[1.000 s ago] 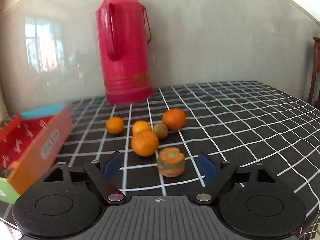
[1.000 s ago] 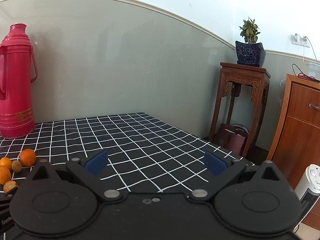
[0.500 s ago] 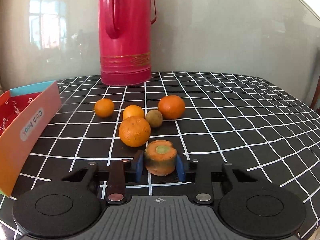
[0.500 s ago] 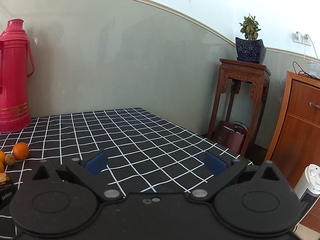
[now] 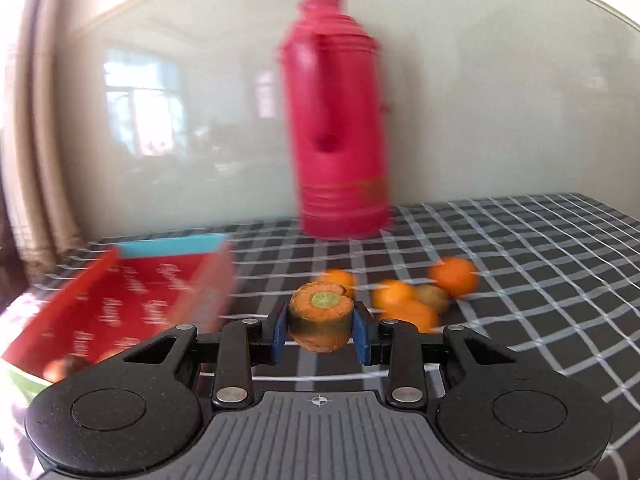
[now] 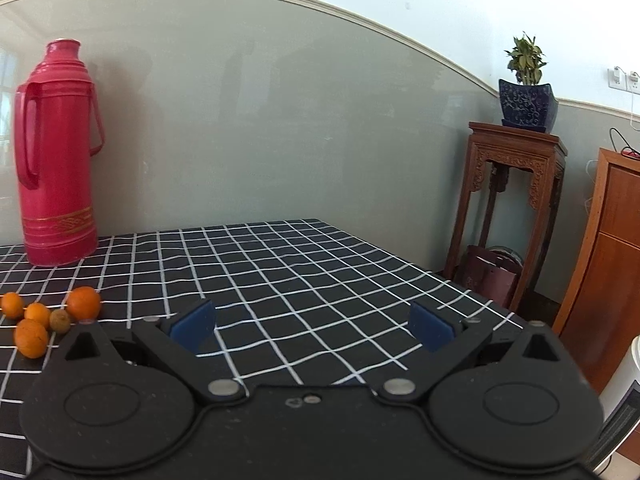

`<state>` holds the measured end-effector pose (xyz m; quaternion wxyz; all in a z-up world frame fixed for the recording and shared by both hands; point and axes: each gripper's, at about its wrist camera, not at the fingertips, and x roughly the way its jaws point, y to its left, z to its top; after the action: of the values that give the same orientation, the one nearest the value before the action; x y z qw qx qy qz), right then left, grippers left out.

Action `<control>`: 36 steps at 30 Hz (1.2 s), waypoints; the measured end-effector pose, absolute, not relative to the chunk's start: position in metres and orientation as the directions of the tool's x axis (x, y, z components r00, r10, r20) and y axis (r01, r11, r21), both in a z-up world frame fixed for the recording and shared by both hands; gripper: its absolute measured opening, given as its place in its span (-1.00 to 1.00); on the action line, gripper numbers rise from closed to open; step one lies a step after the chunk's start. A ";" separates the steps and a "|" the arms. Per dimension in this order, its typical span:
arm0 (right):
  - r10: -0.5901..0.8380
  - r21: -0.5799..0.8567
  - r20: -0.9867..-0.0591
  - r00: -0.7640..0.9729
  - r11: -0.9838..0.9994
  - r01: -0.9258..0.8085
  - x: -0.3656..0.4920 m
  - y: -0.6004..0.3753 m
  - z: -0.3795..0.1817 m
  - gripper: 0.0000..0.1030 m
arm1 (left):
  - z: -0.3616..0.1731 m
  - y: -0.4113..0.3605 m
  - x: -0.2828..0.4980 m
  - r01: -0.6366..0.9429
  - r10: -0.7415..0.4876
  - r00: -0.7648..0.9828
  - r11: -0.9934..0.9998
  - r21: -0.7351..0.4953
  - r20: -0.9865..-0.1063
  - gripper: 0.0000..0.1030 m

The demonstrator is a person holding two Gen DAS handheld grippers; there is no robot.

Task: Organize fruits
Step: 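Carry the carrot chunk into the red box and open the left tool, then grasp a large orange with the right tool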

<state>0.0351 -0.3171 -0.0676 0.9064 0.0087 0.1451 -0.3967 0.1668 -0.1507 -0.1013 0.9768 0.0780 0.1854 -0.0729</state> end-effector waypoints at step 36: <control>-0.441 -0.140 -0.275 0.854 0.897 0.419 0.095 -0.187 -0.073 0.89 | -0.082 0.044 0.174 -0.280 0.279 0.880 0.958 0.055 -0.385 0.62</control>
<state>0.0951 -0.1869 -0.0735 0.9621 -0.0377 0.1514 -0.2235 0.1744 0.0442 -0.0824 0.9695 -0.0013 0.1985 0.1441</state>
